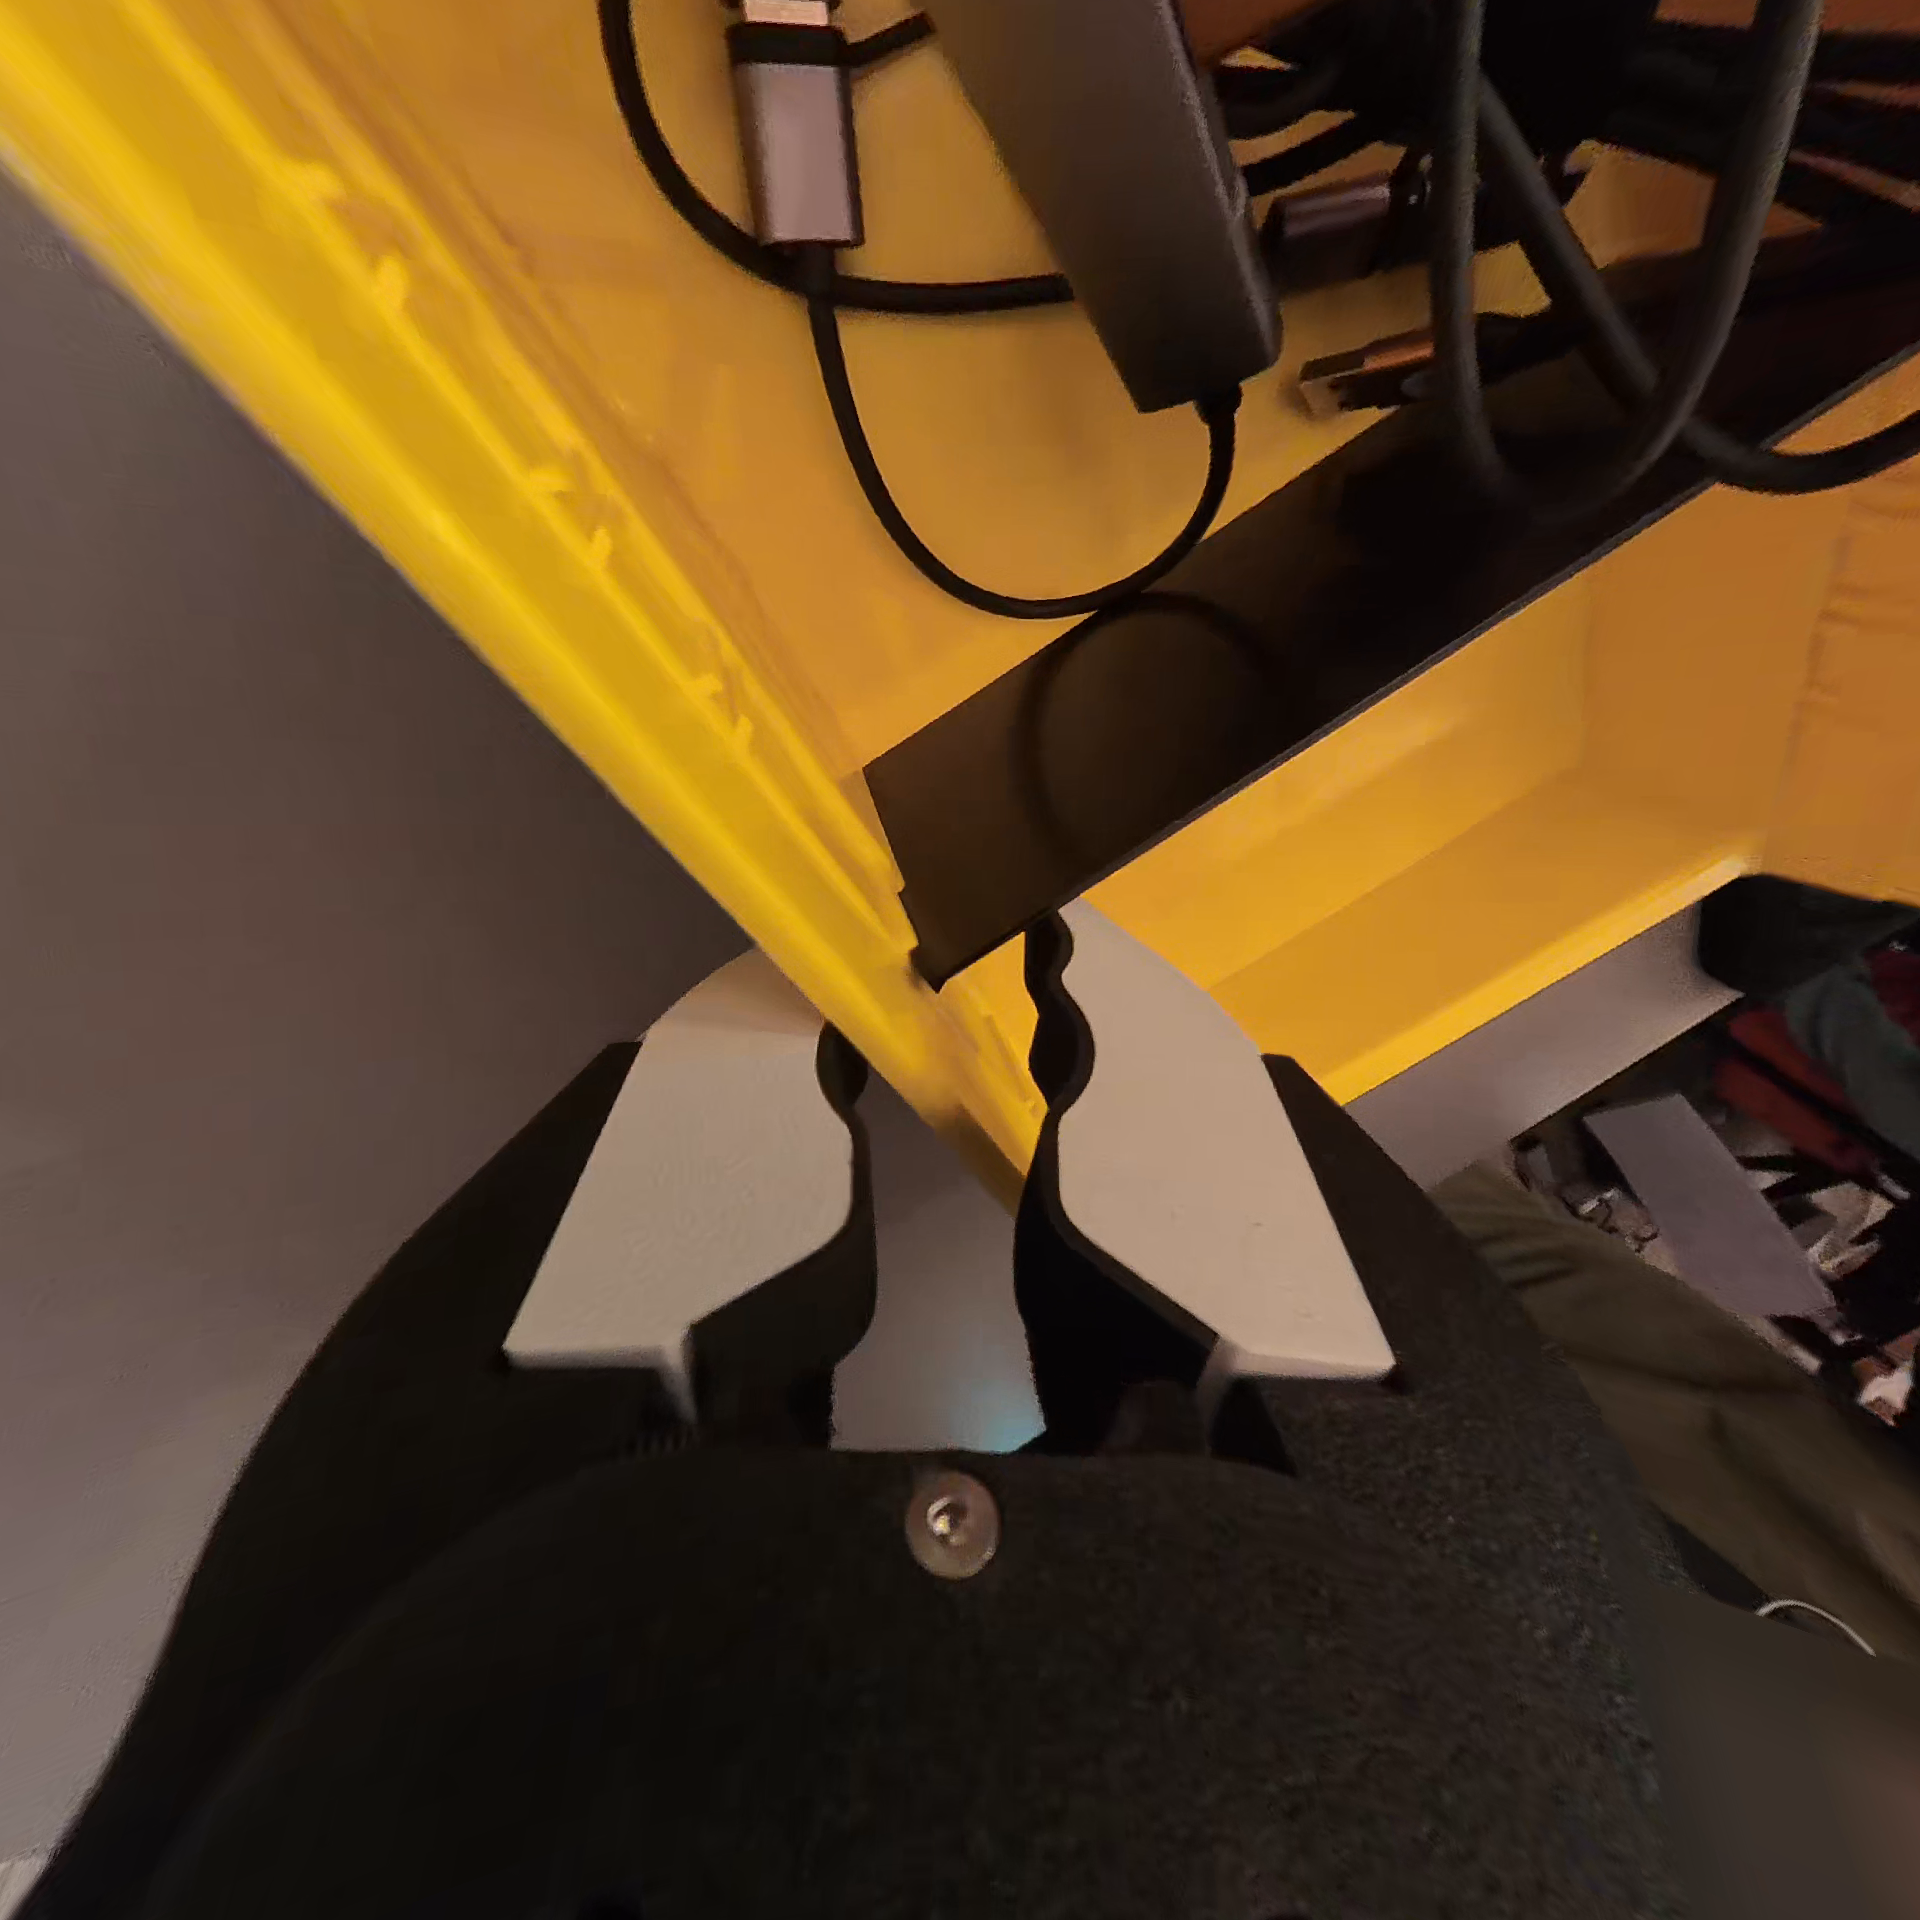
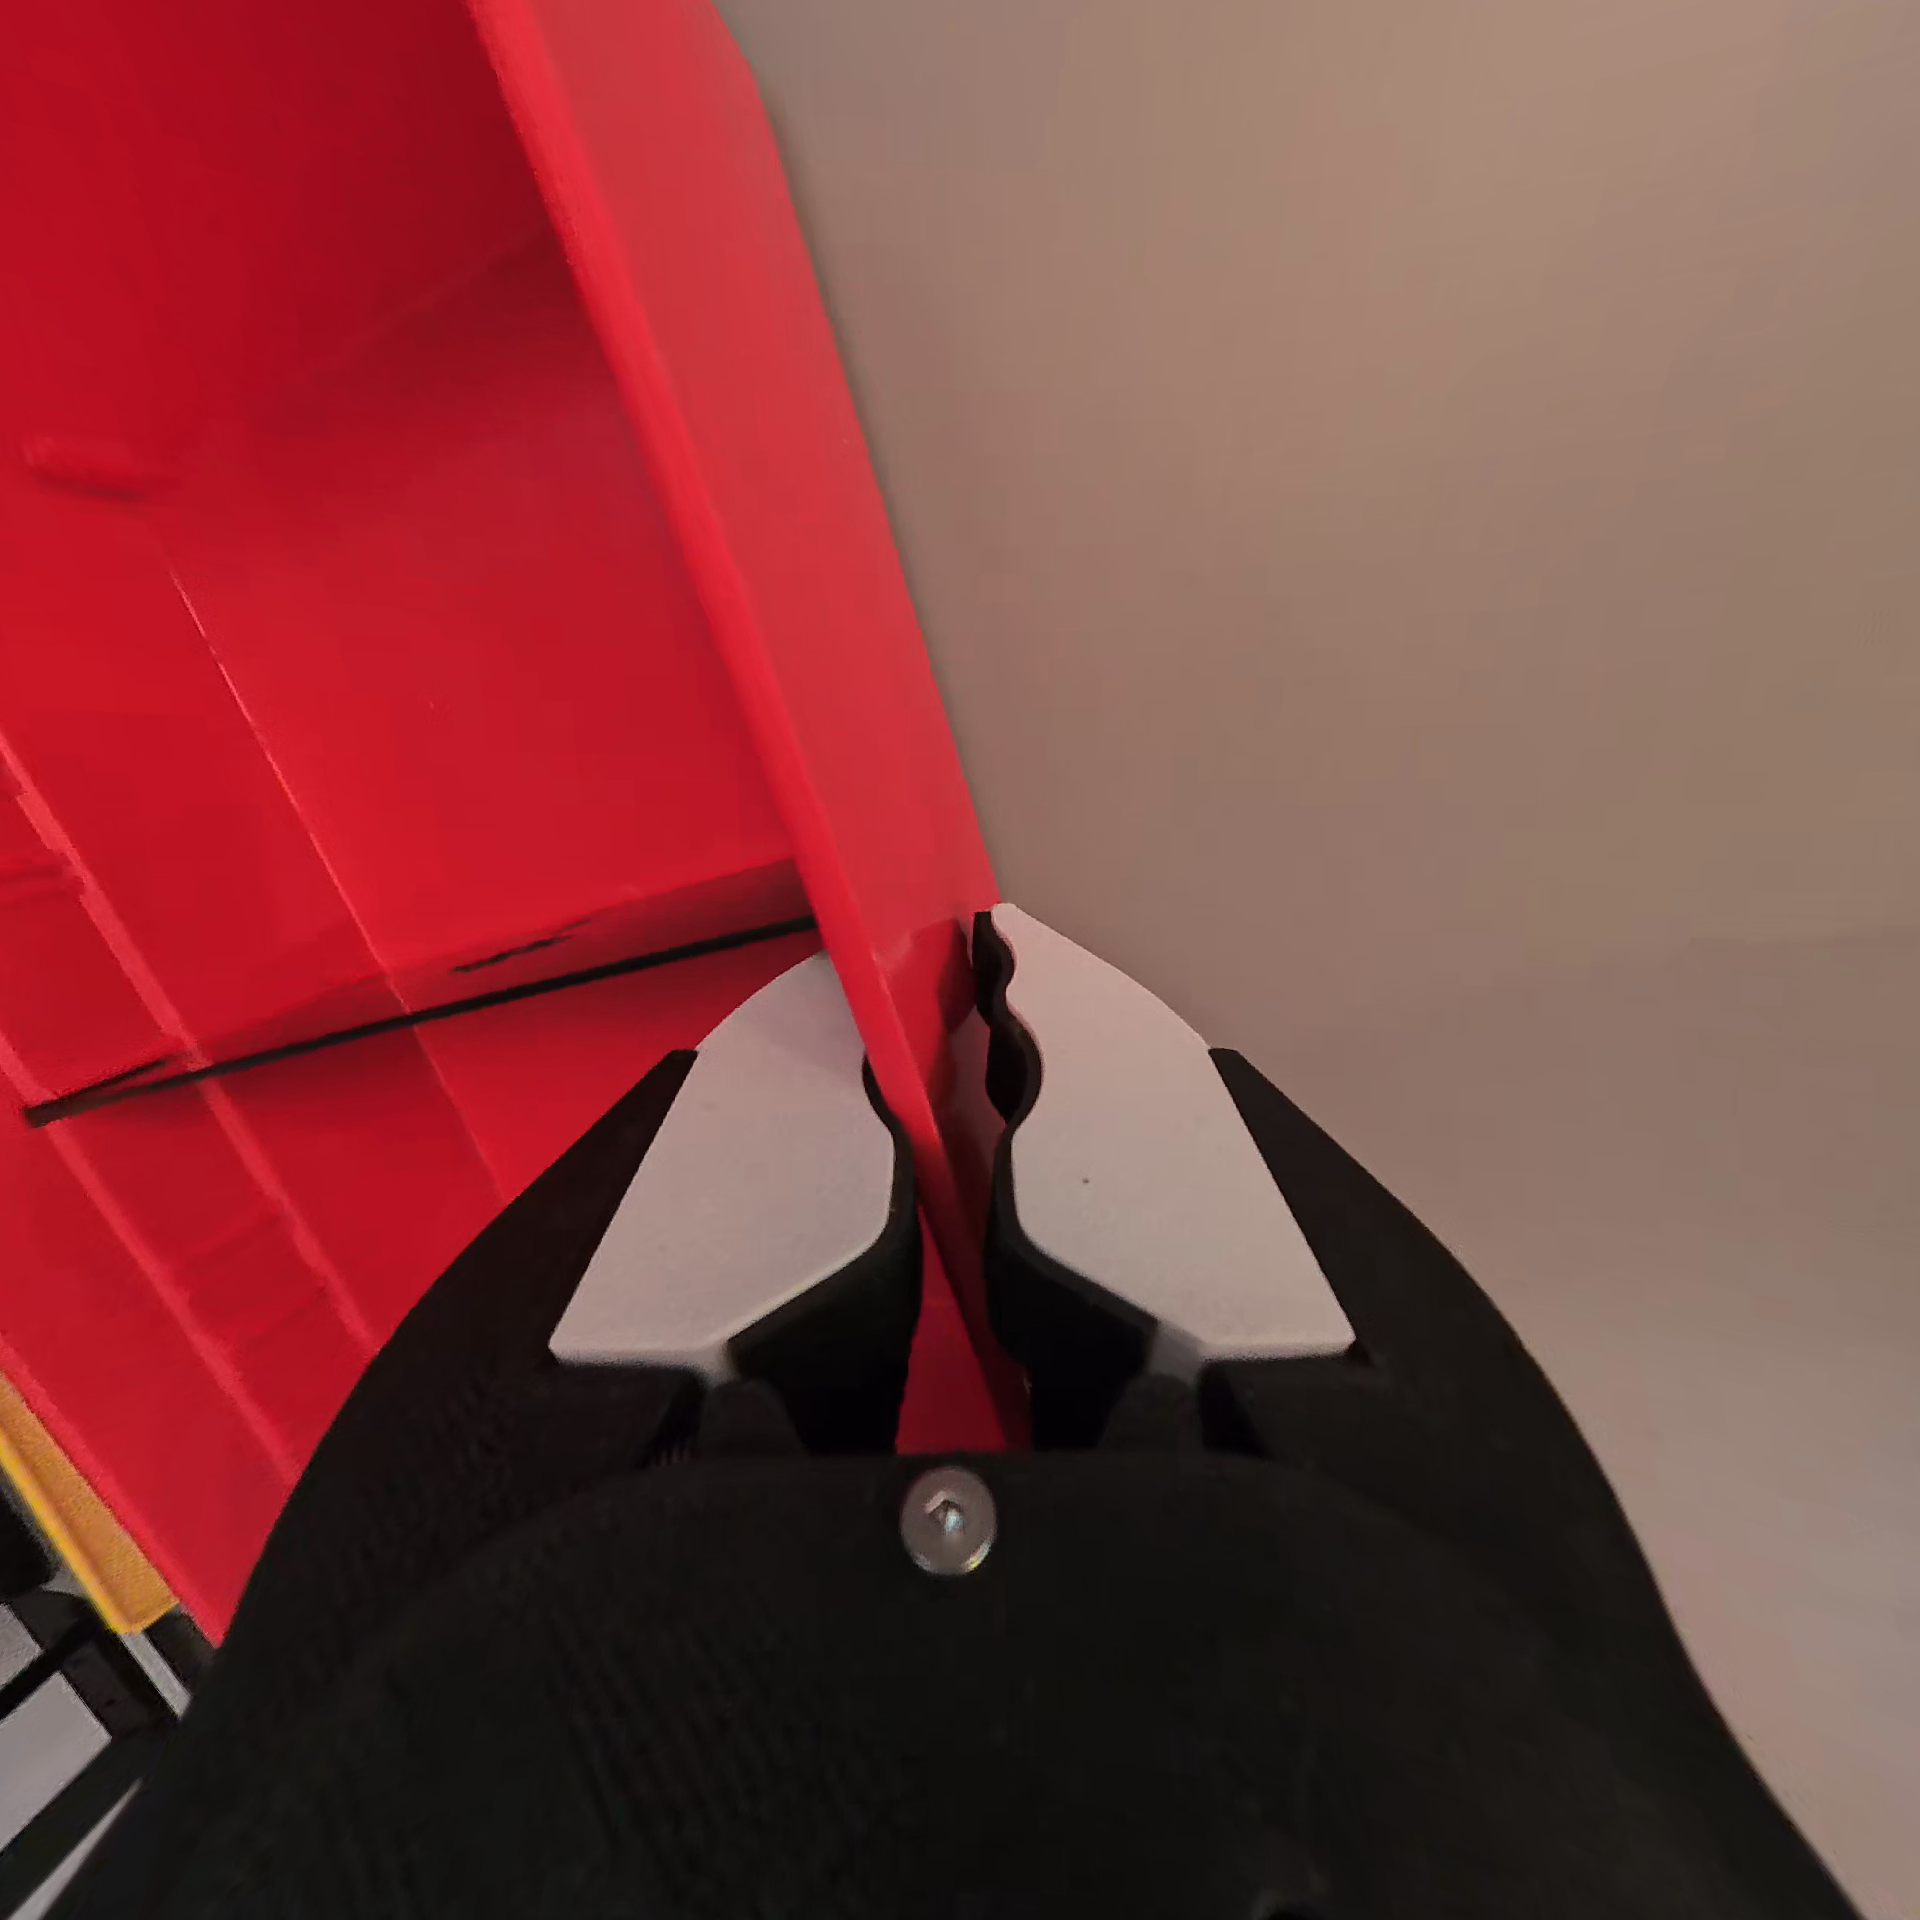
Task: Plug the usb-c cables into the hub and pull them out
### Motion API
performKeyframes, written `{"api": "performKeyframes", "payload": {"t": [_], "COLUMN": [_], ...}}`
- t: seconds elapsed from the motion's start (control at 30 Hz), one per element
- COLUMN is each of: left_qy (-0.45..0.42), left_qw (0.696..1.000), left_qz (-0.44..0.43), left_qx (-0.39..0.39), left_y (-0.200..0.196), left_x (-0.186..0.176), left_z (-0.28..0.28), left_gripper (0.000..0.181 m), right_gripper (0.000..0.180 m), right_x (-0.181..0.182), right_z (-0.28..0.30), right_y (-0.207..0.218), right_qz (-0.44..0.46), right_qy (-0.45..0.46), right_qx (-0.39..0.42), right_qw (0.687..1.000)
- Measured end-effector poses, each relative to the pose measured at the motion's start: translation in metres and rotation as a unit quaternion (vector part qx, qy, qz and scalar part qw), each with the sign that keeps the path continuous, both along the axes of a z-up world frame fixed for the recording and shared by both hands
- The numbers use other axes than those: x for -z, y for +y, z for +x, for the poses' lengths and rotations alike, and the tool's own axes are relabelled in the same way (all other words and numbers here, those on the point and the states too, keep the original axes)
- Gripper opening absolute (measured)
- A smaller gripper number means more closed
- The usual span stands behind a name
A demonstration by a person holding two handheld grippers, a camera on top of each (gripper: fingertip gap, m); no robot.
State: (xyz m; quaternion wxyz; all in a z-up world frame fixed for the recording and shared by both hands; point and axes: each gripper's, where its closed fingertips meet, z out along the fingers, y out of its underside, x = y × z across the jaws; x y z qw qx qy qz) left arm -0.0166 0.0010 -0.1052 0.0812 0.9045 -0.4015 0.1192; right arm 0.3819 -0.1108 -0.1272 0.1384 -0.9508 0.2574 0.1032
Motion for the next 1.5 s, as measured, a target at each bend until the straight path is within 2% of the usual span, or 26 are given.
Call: {"api": "performKeyframes", "payload": {"t": [0.17,0.33,0.4,0.47,0.53,0.63,0.7,0.73,0.83,0.87,0.97,1.07,1.23,1.5], "left_qy": [-0.021,0.033,0.039,0.042,0.037,0.022,0.012,0.010,0.024,0.028,0.029,0.023,0.032,0.021], "left_qw": [0.997,0.991,0.989,0.987,0.984,0.978,0.973,0.971,0.966,0.964,0.956,0.949,0.948,0.945], "left_qz": [0.037,0.108,0.111,0.110,0.108,0.101,0.099,0.100,0.107,0.110,0.113,0.112,0.117,0.128], "left_qx": [-0.064,-0.066,-0.087,-0.111,-0.140,-0.184,-0.209,-0.219,-0.234,-0.239,-0.269,-0.293,-0.293,-0.299], "left_y": [0.037,0.067,0.073,0.077,0.080,0.082,0.083,0.084,0.084,0.084,0.085,0.084,0.079,0.079], "left_x": [0.000,0.000,0.000,0.000,-0.001,-0.002,-0.002,-0.002,-0.003,-0.003,-0.003,-0.004,-0.004,-0.004], "left_z": [-0.036,-0.104,-0.131,-0.157,-0.183,-0.218,-0.240,-0.250,-0.282,-0.292,-0.317,-0.335,-0.354,-0.361], "left_gripper": [0.012,0.003,0.004,0.004,0.005,0.005,0.005,0.005,0.004,0.004,0.003,0.004,0.004,0.004], "right_gripper": [0.008,0.009,0.015,0.009,0.013,0.022,0.030,0.031,0.036,0.035,0.033,0.033,0.033,0.032], "right_x": [0.000,-0.002,-0.012,-0.038,-0.081,-0.159,-0.186,-0.189,-0.171,-0.169,-0.179,-0.187,-0.205,-0.209], "right_z": [-0.009,-0.017,-0.016,-0.008,0.000,-0.030,-0.064,-0.079,-0.117,-0.125,-0.145,-0.166,-0.182,-0.199], "right_y": [0.007,0.004,0.009,0.016,0.022,0.024,0.023,0.024,0.038,0.041,0.051,0.059,0.066,0.078], "right_qz": [0.004,0.019,0.060,0.131,0.227,0.389,0.436,0.427,0.369,0.361,0.384,0.409,0.443,0.445], "right_qy": [0.004,-0.005,-0.015,-0.061,-0.150,-0.297,-0.388,-0.415,-0.410,-0.416,-0.433,-0.418,-0.424,-0.424], "right_qx": [0.018,0.047,0.040,0.037,0.039,-0.008,-0.046,-0.057,-0.075,-0.070,-0.049,-0.042,-0.036,-0.053], "right_qw": [1.000,0.999,0.997,0.989,0.962,0.872,0.811,0.801,0.831,0.831,0.814,0.810,0.789,0.787]}}
